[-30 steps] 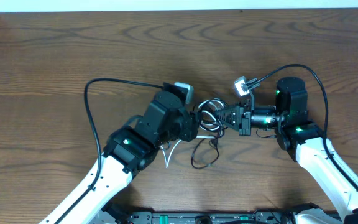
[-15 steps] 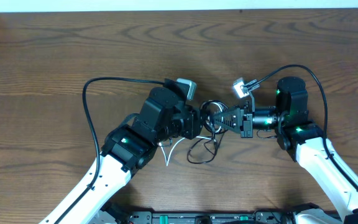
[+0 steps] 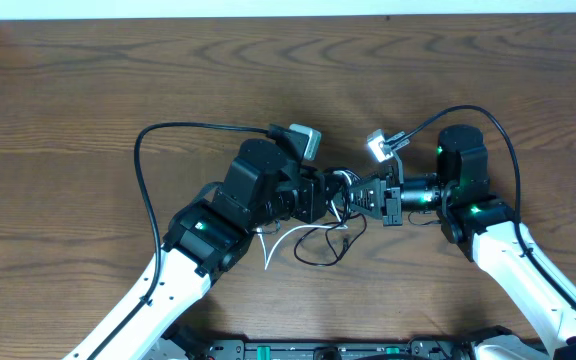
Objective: Untangle cables
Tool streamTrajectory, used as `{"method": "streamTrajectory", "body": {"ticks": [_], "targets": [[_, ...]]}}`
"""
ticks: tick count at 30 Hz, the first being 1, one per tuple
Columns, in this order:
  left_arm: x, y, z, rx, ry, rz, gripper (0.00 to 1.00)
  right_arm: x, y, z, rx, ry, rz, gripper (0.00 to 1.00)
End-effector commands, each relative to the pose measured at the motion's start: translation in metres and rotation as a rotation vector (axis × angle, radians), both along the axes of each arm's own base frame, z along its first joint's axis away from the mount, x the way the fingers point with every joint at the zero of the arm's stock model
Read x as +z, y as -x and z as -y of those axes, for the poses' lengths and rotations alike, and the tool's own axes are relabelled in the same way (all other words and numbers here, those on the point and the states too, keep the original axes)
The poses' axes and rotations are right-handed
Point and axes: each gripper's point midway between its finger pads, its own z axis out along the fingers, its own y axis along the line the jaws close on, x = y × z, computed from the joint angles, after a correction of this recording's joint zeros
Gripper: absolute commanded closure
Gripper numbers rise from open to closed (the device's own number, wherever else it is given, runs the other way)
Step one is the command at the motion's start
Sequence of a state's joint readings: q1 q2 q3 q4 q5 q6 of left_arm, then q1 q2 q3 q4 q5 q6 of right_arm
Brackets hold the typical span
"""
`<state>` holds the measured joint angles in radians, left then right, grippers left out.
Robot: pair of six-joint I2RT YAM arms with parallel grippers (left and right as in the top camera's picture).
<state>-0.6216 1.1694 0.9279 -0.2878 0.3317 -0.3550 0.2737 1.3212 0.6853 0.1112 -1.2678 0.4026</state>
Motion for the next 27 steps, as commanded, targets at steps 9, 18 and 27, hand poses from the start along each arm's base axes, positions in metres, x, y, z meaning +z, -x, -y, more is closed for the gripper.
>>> {"method": "streamTrajectory", "body": {"ticks": [9, 18, 27], "targets": [[-0.020, -0.022, -0.045, 0.207, -0.209, 0.046, 0.62, -0.009, 0.009, -0.002, 0.018, 0.027, -0.072, 0.99], [-0.004, -0.003, -0.007, -0.023, -0.081, 0.059, 0.62, -0.007, 0.016, -0.005, 0.050, 0.018, -0.064, 0.99], [-0.002, 0.015, 0.010, -0.169, -0.028, 0.043, 0.62, 0.002, 0.029, -0.005, 0.129, -0.034, -0.089, 0.99]]}}
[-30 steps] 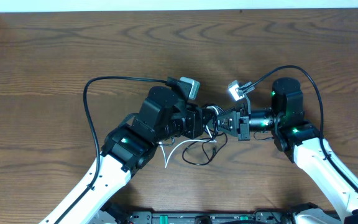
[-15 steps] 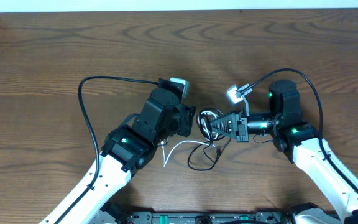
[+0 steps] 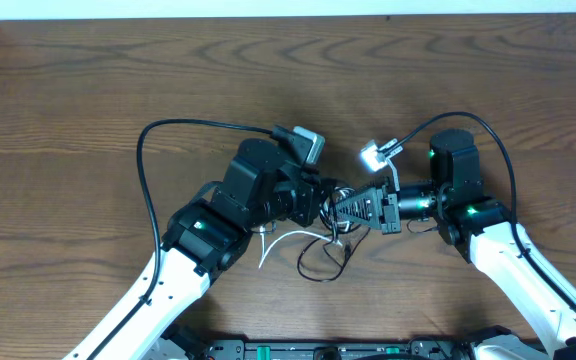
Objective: Untangle cables
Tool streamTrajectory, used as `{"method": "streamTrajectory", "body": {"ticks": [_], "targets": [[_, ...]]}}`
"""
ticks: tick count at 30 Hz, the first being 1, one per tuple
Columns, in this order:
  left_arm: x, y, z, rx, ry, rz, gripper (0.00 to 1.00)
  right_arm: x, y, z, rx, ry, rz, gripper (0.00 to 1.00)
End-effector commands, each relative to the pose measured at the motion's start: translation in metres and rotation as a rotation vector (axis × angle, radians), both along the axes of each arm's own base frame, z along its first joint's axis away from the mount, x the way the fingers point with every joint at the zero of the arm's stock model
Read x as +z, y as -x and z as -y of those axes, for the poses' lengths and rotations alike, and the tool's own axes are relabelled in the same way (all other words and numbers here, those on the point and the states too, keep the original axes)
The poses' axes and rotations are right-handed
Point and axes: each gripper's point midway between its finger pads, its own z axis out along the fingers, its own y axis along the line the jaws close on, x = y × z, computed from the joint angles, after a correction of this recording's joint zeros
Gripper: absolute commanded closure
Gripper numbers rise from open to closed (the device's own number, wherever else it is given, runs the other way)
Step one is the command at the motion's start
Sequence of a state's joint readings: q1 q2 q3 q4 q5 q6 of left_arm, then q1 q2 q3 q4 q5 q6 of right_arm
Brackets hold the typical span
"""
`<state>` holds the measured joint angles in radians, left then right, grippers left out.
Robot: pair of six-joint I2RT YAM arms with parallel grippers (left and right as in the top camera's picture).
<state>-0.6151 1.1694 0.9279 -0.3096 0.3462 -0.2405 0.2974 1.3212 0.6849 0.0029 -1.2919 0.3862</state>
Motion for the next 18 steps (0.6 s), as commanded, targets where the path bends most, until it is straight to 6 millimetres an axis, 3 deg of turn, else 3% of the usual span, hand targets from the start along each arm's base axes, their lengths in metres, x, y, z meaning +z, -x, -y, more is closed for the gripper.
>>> {"method": "streamTrajectory", "body": {"ticks": [1, 8, 12, 15, 18], "targets": [[-0.001, 0.014, 0.015, -0.117, 0.034, -0.029, 0.62, 0.014, 0.017, -0.001, 0.101, -0.070, -0.003, 0.99], [-0.005, 0.019, 0.020, -0.153, 0.045, -0.060, 0.62, 0.015, 0.016, -0.001, 0.102, -0.071, -0.001, 0.99], [-0.007, 0.014, 0.016, -0.126, 0.024, -0.044, 0.62, 0.000, -0.002, -0.001, -0.017, 0.013, -0.025, 0.99], [-0.010, 0.009, 0.012, -0.095, 0.002, -0.038, 0.62, -0.028, -0.024, 0.006, -0.180, 0.152, -0.076, 0.99], [-0.012, 0.011, 0.010, -0.094, -0.005, -0.048, 0.62, -0.082, -0.040, 0.037, -0.427, 0.424, -0.219, 0.99]]}}
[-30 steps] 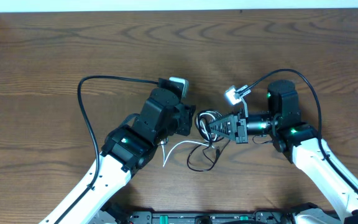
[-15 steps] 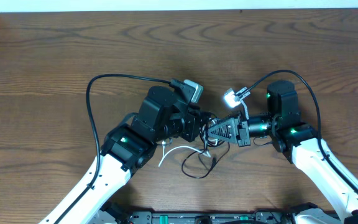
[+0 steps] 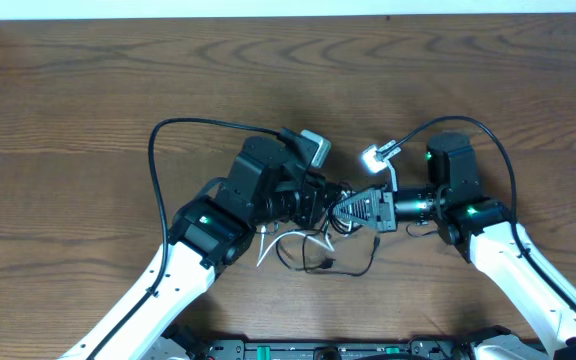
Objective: Untangle cables
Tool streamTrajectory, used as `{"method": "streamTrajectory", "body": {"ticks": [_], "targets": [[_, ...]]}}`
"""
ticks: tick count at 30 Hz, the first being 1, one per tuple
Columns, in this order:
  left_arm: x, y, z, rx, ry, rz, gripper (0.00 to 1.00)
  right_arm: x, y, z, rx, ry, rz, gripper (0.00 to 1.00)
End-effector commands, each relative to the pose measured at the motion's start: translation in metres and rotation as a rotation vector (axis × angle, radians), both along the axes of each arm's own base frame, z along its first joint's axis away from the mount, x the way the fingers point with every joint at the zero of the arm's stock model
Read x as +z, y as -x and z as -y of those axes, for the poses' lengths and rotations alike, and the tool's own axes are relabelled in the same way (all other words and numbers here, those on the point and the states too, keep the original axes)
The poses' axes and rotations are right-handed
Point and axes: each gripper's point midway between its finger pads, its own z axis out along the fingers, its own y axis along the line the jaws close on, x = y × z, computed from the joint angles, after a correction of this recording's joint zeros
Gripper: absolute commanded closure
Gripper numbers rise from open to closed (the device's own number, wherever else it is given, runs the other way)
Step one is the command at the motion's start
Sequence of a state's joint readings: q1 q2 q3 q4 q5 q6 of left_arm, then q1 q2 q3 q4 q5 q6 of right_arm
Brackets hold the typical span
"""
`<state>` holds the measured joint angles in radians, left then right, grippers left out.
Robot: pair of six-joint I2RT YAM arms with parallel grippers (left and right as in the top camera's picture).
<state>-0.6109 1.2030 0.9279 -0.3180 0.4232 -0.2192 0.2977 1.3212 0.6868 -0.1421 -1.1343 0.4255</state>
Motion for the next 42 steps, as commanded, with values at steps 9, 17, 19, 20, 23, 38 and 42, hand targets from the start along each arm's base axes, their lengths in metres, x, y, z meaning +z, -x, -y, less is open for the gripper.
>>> {"method": "streamTrajectory", "body": {"ticks": [9, 17, 19, 20, 23, 38, 42], "targets": [[-0.027, 0.014, -0.005, -0.008, -0.069, -0.121, 0.61, -0.110, -0.006, 0.084, -0.427, 0.668, -0.259, 0.99], [-0.054, 0.023, 0.011, -0.068, -0.044, -0.272, 0.39, -0.080, -0.019, 0.050, -0.344, 0.450, -0.188, 0.99], [-0.057, 0.027, 0.017, -0.098, -0.029, -0.299, 0.39, -0.077, -0.021, 0.048, -0.345, 0.430, -0.184, 0.99], [-0.058, 0.028, 0.019, -0.110, -0.022, -0.309, 0.39, -0.077, -0.021, 0.048, -0.349, 0.429, -0.190, 0.99], [-0.059, 0.039, 0.030, -0.183, -0.013, -0.308, 0.39, -0.070, -0.023, 0.042, -0.338, 0.385, -0.181, 0.99], [-0.096, 0.021, -0.002, -0.050, -0.285, -0.198, 0.39, -0.028, -0.032, 0.015, -0.251, 0.168, -0.110, 0.99], [-0.101, 0.019, 0.000, -0.050, -0.287, -0.203, 0.39, -0.008, -0.030, 0.006, -0.189, 0.077, -0.064, 0.99]]}}
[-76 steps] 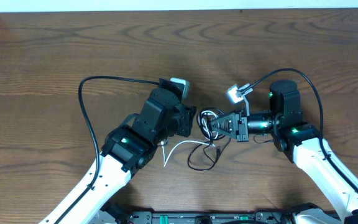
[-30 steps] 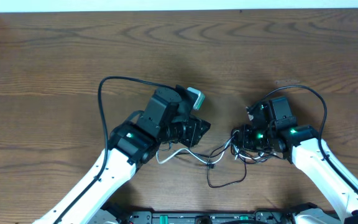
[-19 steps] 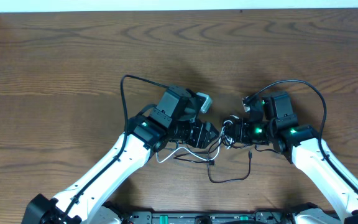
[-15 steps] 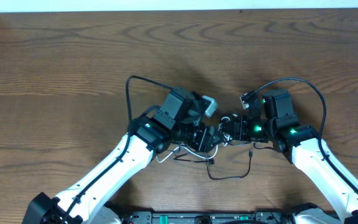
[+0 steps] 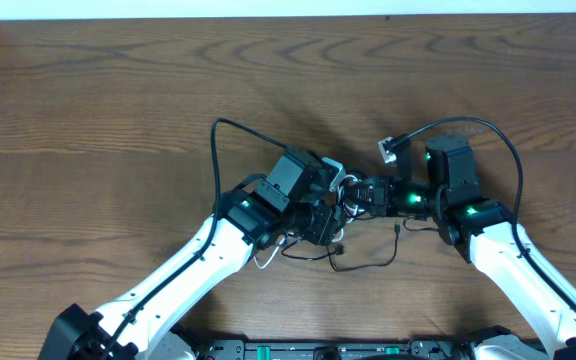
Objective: Untangle cables
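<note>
The cable tangle [image 5: 340,203] sits mid-table, bunched between the two grippers. A thin black cable [image 5: 363,264] trails from it in a loose loop toward the front. A white cable [image 5: 266,257] pokes out under the left arm. My left gripper [image 5: 326,212] comes in from the left and my right gripper [image 5: 360,194] from the right. They nearly touch at the tangle, and each appears shut on strands of it. The fingertips are mostly hidden by the wrists and the bunched wires.
The table is brown wood [image 5: 88,120]. The left arm's own black lead [image 5: 218,150] arcs up behind its wrist, and the right arm's lead [image 5: 503,150] arcs over its wrist. A small silver-tipped camera plug [image 5: 389,147] sticks up by the right wrist.
The left arm has swung right, with its wrist now further right and nearer the table's middle. The right gripper has drawn slightly back to the right. The black loop now stretches further right along the front.
Both grippers met at the tangle at mid-table, with a small black loop and a white strand lying below them. The right gripper then sat further left, pressed into the tangle. After that the black loop lay longer. Now the left arm is further right and the loop is wider.
</note>
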Tool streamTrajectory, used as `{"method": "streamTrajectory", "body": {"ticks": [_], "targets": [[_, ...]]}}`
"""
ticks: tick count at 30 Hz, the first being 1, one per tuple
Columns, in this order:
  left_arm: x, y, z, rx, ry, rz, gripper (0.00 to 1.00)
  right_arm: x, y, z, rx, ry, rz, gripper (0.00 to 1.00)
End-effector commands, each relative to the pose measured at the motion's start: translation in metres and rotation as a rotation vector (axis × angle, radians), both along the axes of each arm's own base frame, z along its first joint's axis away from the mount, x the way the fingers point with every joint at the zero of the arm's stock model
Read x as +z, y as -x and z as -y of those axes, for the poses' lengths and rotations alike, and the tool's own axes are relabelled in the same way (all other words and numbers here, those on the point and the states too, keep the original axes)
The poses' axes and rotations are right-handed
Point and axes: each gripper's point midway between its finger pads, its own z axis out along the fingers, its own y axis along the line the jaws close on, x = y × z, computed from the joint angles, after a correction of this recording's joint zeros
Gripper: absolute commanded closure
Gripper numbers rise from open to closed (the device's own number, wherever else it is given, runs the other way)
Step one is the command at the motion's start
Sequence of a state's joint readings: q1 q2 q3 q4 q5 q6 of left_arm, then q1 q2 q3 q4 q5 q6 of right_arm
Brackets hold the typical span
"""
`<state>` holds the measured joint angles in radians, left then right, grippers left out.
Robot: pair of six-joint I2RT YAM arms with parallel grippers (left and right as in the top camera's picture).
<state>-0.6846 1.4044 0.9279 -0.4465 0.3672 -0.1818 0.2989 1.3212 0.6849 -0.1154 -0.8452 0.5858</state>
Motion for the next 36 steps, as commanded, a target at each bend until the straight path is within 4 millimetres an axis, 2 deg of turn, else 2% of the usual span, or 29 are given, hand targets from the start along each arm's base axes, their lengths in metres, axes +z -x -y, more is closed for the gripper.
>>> {"method": "streamTrajectory", "body": {"ticks": [1, 7, 10, 12, 15, 18, 23, 25, 26, 27, 30, 36], "targets": [[-0.010, -0.004, -0.004, 0.004, -0.039, 0.014, 0.39, 0.019, 0.008, -0.011, 0.071, -0.092, 0.000, 0.99], [-0.005, -0.002, 0.005, -0.018, 0.009, 0.009, 0.39, 0.024, 0.006, -0.012, 0.064, -0.116, -0.007, 0.99], [-0.004, -0.004, 0.006, -0.018, 0.013, 0.015, 0.55, 0.024, 0.006, -0.012, 0.063, -0.116, -0.008, 0.99], [-0.001, -0.008, 0.008, -0.014, 0.025, 0.034, 0.76, 0.025, 0.008, -0.013, 0.073, -0.123, -0.012, 0.99], [0.003, -0.012, 0.012, -0.014, 0.043, 0.058, 0.91, 0.024, 0.009, -0.013, 0.074, -0.122, -0.021, 0.99], [0.006, -0.015, 0.013, -0.013, 0.055, 0.072, 0.92, 0.017, 0.010, -0.011, 0.063, -0.099, -0.039, 0.99], [0.012, -0.023, 0.005, 0.018, 0.064, 0.086, 0.92, -0.011, 0.015, 0.002, 0.016, 0.026, -0.093, 0.99], [0.020, -0.030, -0.003, 0.046, 0.076, 0.104, 0.92, -0.037, 0.019, 0.019, -0.041, 0.156, -0.147, 0.99], [0.027, -0.035, -0.009, 0.067, 0.087, 0.120, 0.92, -0.058, 0.022, 0.038, -0.116, 0.286, -0.197, 0.99], [0.029, -0.036, -0.011, 0.074, 0.090, 0.126, 0.92, -0.066, 0.022, 0.047, -0.148, 0.343, -0.213, 0.99], [0.047, -0.044, -0.027, 0.122, 0.112, 0.165, 0.92, -0.096, 0.030, 0.095, -0.309, 0.599, -0.295, 0.99], [0.074, -0.051, -0.065, 0.227, 0.130, 0.208, 0.92, -0.108, 0.031, 0.155, -0.535, 0.789, -0.372, 0.99]]}}
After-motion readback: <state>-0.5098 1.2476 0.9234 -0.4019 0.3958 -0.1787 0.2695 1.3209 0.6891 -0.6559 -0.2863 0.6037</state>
